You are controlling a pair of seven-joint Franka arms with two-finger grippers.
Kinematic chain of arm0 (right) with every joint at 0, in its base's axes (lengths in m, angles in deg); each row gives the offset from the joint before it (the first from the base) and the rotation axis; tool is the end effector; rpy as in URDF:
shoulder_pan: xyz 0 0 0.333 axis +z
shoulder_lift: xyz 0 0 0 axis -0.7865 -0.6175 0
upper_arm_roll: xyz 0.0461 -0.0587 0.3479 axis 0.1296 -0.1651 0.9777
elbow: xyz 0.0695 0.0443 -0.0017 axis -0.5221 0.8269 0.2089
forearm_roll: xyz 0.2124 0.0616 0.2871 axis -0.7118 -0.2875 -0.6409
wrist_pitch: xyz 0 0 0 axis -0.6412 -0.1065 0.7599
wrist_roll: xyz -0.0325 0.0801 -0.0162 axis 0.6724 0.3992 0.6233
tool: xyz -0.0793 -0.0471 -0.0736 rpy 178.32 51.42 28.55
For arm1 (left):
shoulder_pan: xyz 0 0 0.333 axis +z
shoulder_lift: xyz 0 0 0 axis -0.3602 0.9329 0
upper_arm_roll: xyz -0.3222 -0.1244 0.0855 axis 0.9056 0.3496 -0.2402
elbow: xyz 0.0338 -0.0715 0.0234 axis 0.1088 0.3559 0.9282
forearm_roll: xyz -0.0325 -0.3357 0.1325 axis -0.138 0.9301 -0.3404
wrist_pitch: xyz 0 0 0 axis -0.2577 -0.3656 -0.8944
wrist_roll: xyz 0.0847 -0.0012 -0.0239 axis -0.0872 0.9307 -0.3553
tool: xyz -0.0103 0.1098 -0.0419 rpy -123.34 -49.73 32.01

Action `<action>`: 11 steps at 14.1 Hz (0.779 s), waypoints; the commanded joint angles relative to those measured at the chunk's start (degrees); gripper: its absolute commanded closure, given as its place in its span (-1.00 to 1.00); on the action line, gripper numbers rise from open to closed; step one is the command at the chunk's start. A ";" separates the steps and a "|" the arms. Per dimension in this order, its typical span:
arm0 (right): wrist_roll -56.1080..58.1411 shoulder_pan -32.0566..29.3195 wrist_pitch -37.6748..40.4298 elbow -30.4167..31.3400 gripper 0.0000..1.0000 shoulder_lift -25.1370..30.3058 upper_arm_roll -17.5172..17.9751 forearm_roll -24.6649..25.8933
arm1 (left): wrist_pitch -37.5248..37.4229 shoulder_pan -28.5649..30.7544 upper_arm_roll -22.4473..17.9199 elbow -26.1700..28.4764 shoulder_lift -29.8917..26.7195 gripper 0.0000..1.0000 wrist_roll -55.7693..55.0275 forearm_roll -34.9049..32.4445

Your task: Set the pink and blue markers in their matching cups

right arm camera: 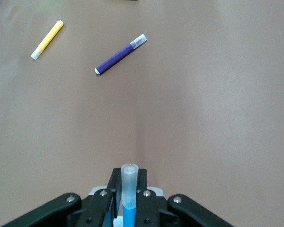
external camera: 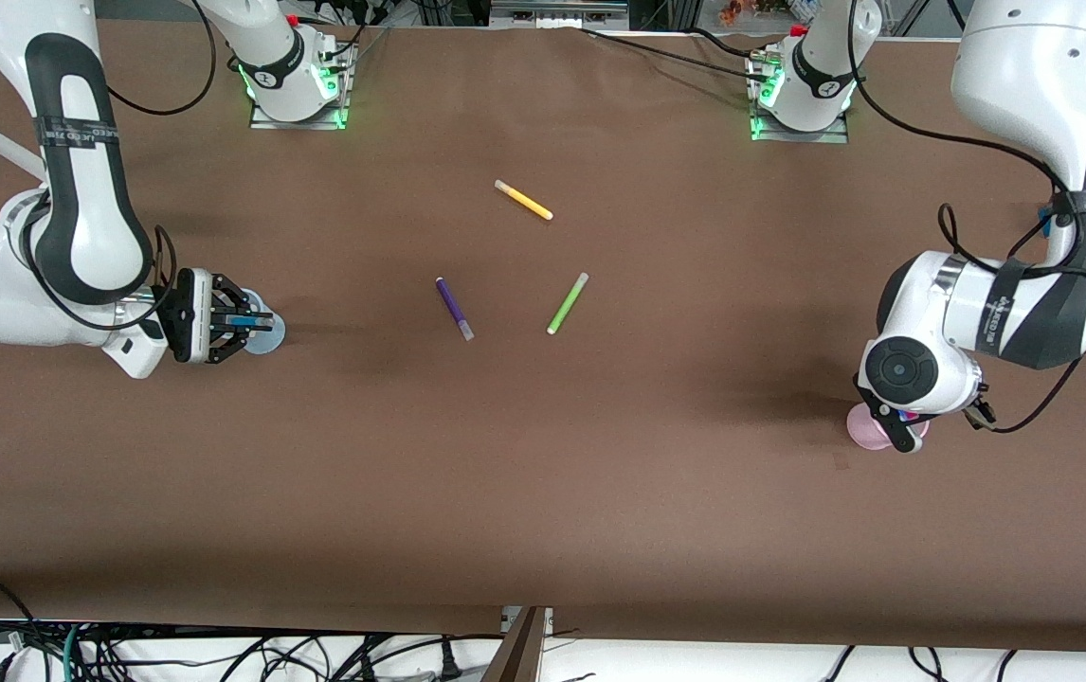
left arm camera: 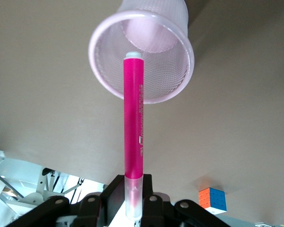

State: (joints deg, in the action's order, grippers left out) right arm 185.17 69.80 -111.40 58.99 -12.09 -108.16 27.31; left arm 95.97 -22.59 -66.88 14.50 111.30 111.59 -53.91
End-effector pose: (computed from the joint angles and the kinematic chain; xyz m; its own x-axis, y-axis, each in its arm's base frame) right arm 0.5835 0.0174 0.3341 0.1770 0.8693 0.4615 0.9526 -0.0334 -0.3025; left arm 0.6649 -0.0021 0.3301 0.3625 -0.6264 -0.6901 -0.9155 -0.3779 -0.1378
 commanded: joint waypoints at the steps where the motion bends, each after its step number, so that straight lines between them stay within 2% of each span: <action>1: 0.72 -1.15 2.22 0.15 -0.54 0.83 0.09 -1.93 | -1.01 0.08 0.23 -1.72 1.54 0.64 1.07 -1.71; 2: 0.11 -1.67 2.57 -0.11 -1.00 0.92 0.00 -1.93 | -1.01 -0.27 0.32 -1.81 1.54 -0.65 0.46 -1.63; 3: -1.81 -1.85 2.66 -0.29 -1.00 1.18 0.00 -1.84 | -1.10 -0.45 0.32 -1.90 1.19 -1.00 1.15 -1.71; 5: -8.73 -2.20 3.45 -2.91 -1.00 1.44 -0.09 -0.88 | -1.19 -0.63 0.41 -2.16 0.84 -1.00 0.37 -1.19; 7: -19.69 -2.20 8.70 -7.56 -1.00 1.27 -0.88 1.83 | -2.06 -0.28 0.67 -4.69 -0.03 -1.00 0.45 -0.05; 9: -34.71 -1.77 10.91 -12.49 -1.00 1.36 -0.79 7.36 | -4.43 0.08 0.67 -8.03 -1.87 -1.00 0.46 7.47; 11: -50.27 -1.77 14.51 -17.06 -1.00 1.01 -0.71 10.54 | -9.07 0.08 0.49 -10.67 -3.99 -1.00 -0.24 16.35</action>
State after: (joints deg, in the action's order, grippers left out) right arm 147.50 68.07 -100.87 46.62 -10.56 -108.99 34.83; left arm 91.28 -22.78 -66.60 6.29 109.94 111.35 -44.00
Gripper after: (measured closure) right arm 0.000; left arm 0.000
